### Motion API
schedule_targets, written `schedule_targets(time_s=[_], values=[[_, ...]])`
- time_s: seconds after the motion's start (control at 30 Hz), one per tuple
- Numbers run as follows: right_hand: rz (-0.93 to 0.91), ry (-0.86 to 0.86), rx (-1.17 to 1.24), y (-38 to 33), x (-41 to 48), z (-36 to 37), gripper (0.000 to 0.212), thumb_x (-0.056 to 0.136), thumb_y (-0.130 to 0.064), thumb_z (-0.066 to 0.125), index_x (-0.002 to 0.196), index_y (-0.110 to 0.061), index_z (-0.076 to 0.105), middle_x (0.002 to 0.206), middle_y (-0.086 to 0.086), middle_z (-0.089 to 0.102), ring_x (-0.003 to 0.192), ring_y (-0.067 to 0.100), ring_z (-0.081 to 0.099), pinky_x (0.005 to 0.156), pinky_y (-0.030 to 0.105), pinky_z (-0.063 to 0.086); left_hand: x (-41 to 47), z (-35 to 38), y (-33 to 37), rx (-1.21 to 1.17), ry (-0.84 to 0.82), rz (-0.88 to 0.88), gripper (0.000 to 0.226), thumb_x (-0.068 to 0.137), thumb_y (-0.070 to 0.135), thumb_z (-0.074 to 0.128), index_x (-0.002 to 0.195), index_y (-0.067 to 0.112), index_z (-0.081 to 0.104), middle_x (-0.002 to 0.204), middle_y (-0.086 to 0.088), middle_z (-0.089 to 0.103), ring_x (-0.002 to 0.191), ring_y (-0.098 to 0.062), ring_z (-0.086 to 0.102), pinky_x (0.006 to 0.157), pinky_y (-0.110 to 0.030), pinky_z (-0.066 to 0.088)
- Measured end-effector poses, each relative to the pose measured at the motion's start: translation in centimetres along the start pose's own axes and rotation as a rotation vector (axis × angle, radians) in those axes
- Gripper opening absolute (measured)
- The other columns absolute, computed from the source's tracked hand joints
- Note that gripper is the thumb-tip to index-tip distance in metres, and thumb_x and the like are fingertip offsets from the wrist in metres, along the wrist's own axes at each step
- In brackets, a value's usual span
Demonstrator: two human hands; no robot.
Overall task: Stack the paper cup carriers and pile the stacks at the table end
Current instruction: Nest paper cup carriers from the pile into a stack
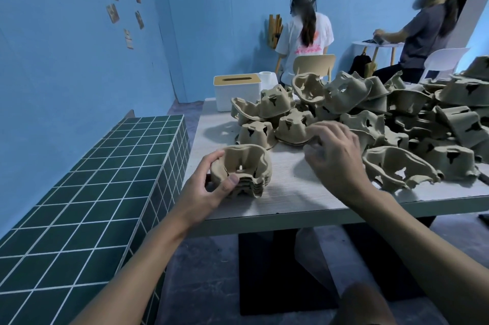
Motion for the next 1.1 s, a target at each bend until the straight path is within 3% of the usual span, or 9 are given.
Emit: schedule_targets(time_s=[0.1,0.17,0.43,0.53,0.67,0.77,0.9,1.0,1.1], values=[[0.066,0.003,-0.179,1.6,0.8,-0.5,0.048,0.086,-0.028,0.068,0.132,-0.017,0.055,0.133,0.006,0.058,0.136,0.025,0.037,0.116,0.038,0.01,0.0,-0.1,-0.3,0.009,0.008,-0.011,0.074,0.068,0.073,0.061,0.135,0.047,0.045,0.117,0.026,0.057,0.104,0.02,0.054,0.082,0.003,0.037],[0.145,-0.04,-0.219,2.4,1.2,-0.5,0.05,0.087,-0.031,0.066,0.134,-0.018,0.053,0.134,0.007,0.057,0.137,0.026,0.036,0.117,0.039,0.006,0.0,0.0,-0.2,0.018,0.009,-0.009,0.076,0.068,0.073,0.061,0.137,0.045,0.045,0.119,0.03,0.055,0.105,0.021,0.054,0.082,0.003,0.037],[0.208,-0.075,-0.273,2.4,1.9,-0.1,0.032,0.087,-0.024,0.067,0.118,-0.02,0.064,0.112,0.007,0.065,0.111,0.029,0.05,0.097,0.037,0.018,-0.1,0.0,-0.2,0.041,0.024,-0.02,0.077,0.069,0.076,0.06,0.138,0.045,0.044,0.116,0.054,0.049,0.113,0.023,0.048,0.088,0.001,0.036],[0.18,-0.027,-0.199,2.2,1.6,-0.3,0.019,0.087,-0.021,0.068,0.106,-0.019,0.071,0.103,0.004,0.069,0.103,0.026,0.052,0.092,0.034,0.019,0.0,0.0,-0.1,0.041,0.027,-0.02,0.076,0.069,0.076,0.06,0.136,0.045,0.045,0.116,0.053,0.05,0.113,0.022,0.05,0.088,0.001,0.037],[0.123,0.03,-0.015,1.1,1.1,-0.3,0.015,0.085,-0.022,0.072,0.1,-0.021,0.075,0.093,-0.008,0.068,0.104,0.019,0.048,0.085,0.027,0.016,0.0,0.0,-0.3,0.037,0.026,-0.024,0.074,0.069,0.075,0.06,0.135,0.046,0.046,0.122,0.038,0.055,0.112,0.015,0.054,0.089,-0.006,0.04],[0.037,-0.001,0.144,0.1,0.8,0.2,0.017,0.082,-0.01,0.074,0.097,-0.018,0.076,0.088,-0.013,0.064,0.098,0.019,0.044,0.087,0.035,0.032,0.0,0.0,-0.3,0.044,0.028,-0.019,0.072,0.069,0.076,0.06,0.134,0.048,0.046,0.12,0.04,0.055,0.112,0.016,0.054,0.089,-0.007,0.039],[-0.034,-0.112,0.256,-0.5,0.2,1.1,0.024,0.081,0.005,0.07,0.096,-0.012,0.075,0.088,-0.006,0.062,0.091,0.018,0.043,0.079,0.029,0.041,0.0,0.0,-0.3,0.054,0.026,-0.016,0.075,0.069,0.077,0.059,0.136,0.047,0.045,0.123,0.037,0.053,0.114,0.016,0.052,0.092,-0.01,0.039],[-0.034,-0.222,0.185,-0.2,-0.5,1.5,0.023,0.08,-0.008,0.074,0.101,-0.018,0.073,0.096,-0.004,0.063,0.095,0.02,0.043,0.086,0.043,0.043,0.0,0.0,-0.6,0.054,0.025,-0.015,0.076,0.069,0.078,0.059,0.137,0.046,0.045,0.128,0.031,0.054,0.118,0.009,0.053,0.098,-0.018,0.041],[-0.017,-0.27,0.08,-0.2,-1.0,1.3,0.036,0.078,-0.041,0.077,0.11,-0.026,0.07,0.104,-0.01,0.061,0.101,0.016,0.039,0.091,0.04,0.033,0.0,0.0,-0.6,0.053,0.026,-0.02,0.074,0.069,0.077,0.06,0.136,0.047,0.046,0.128,0.027,0.056,0.118,0.004,0.056,0.099,-0.023,0.042]])
Point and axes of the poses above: each hand's wrist, its own x-axis towards the middle knuckle, its own z-axis out of the palm, y = z × x, the point moved 1 cm from there along x, towards the middle knuckle
